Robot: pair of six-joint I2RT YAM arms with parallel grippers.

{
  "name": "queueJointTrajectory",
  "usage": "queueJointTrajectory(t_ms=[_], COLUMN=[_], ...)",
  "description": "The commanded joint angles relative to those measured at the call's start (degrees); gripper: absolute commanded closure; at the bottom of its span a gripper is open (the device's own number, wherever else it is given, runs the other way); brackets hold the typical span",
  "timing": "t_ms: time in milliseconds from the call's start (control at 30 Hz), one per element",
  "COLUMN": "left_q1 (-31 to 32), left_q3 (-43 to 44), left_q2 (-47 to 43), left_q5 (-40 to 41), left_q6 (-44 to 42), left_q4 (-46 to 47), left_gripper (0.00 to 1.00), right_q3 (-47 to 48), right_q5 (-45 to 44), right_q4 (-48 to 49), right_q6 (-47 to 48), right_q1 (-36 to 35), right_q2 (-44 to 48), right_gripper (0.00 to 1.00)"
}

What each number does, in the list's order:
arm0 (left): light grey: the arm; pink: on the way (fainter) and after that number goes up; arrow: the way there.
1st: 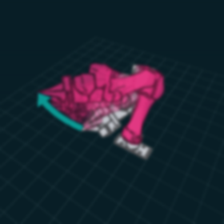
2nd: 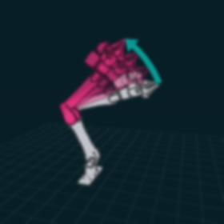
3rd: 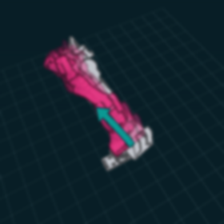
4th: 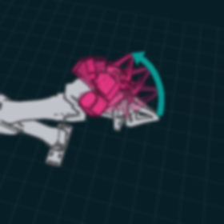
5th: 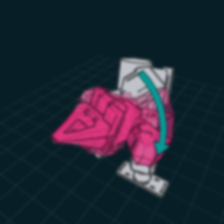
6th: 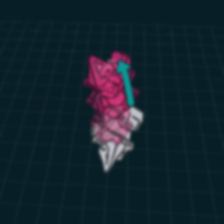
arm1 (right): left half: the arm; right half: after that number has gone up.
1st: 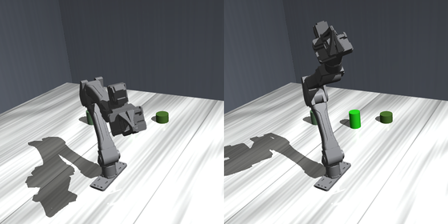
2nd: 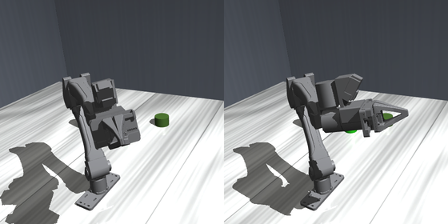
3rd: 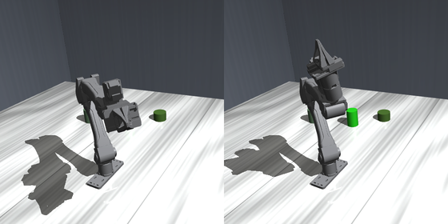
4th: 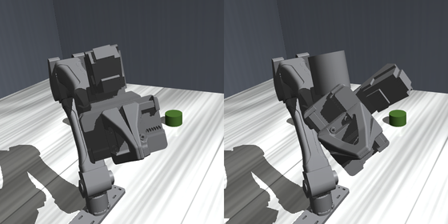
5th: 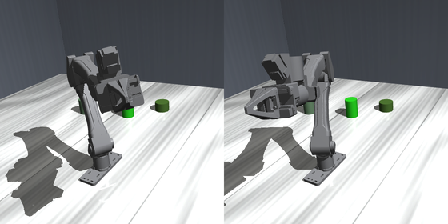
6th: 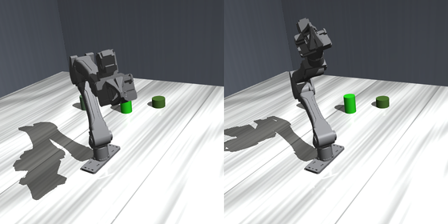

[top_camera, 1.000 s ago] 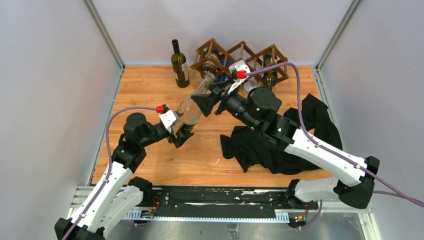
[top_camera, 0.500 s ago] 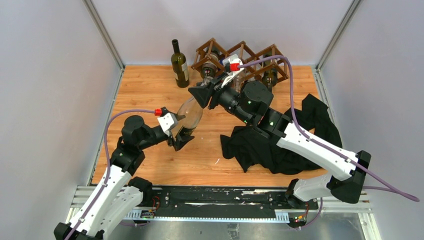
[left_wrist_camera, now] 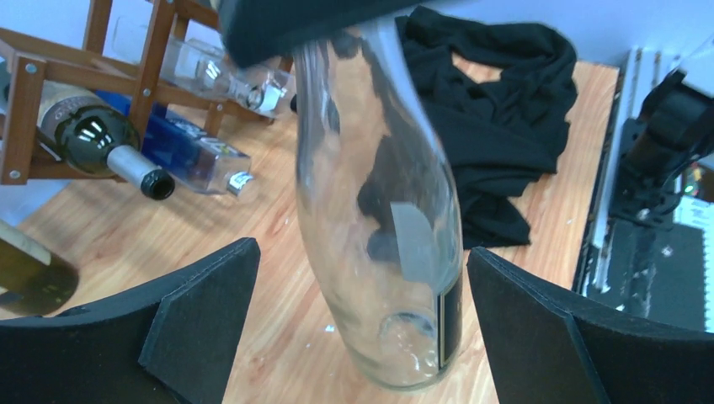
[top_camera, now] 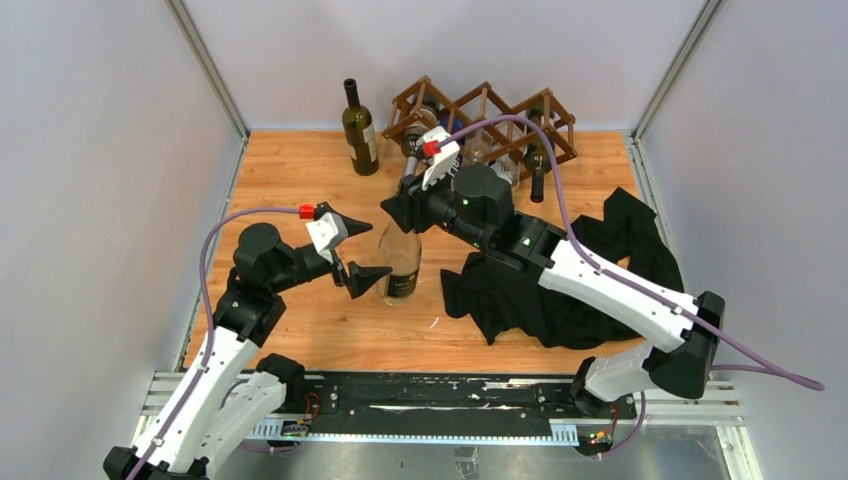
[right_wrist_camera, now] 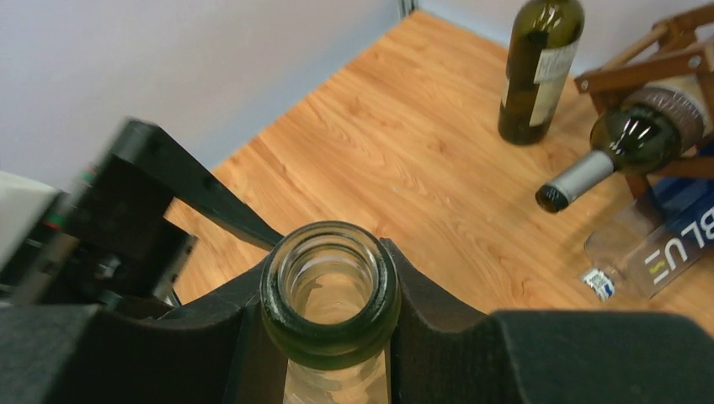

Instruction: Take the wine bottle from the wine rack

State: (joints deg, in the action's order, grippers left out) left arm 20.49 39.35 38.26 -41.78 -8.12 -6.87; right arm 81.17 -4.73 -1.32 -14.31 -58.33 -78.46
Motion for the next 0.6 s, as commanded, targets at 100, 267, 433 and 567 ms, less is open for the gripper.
queueJointTrajectory(t_ms=[100, 267, 433, 567], left_q1=[0.4, 0.4, 0.4, 0.4], left_q3=[2.4, 1.5, 0.2, -0.5], left_q2=[2.7, 4.2, 4.8, 4.8], left_q5=[-0.3, 0.1, 0.0, 0.3], left_q6=[15.9, 17.0, 17.9, 18.0], left_q4=[8.8, 10.1, 11.1, 11.6], left_gripper=[0.00, 0.00, 0.00, 0.02], right_q3=[5.2, 5.1, 4.8, 4.2], right_q5=[3.8, 7.0, 8.9, 11.7], right_q4=[5.0, 6.3, 9.2, 12.5], right_q6=[-2.5, -3.8, -7.6, -12.2], right_q1=[0.2, -0.4, -0.8, -1.1], right_q2=[-1.3, -2.7, -3.5, -4.3], right_gripper=[1.00, 1.00, 1.00, 1.00])
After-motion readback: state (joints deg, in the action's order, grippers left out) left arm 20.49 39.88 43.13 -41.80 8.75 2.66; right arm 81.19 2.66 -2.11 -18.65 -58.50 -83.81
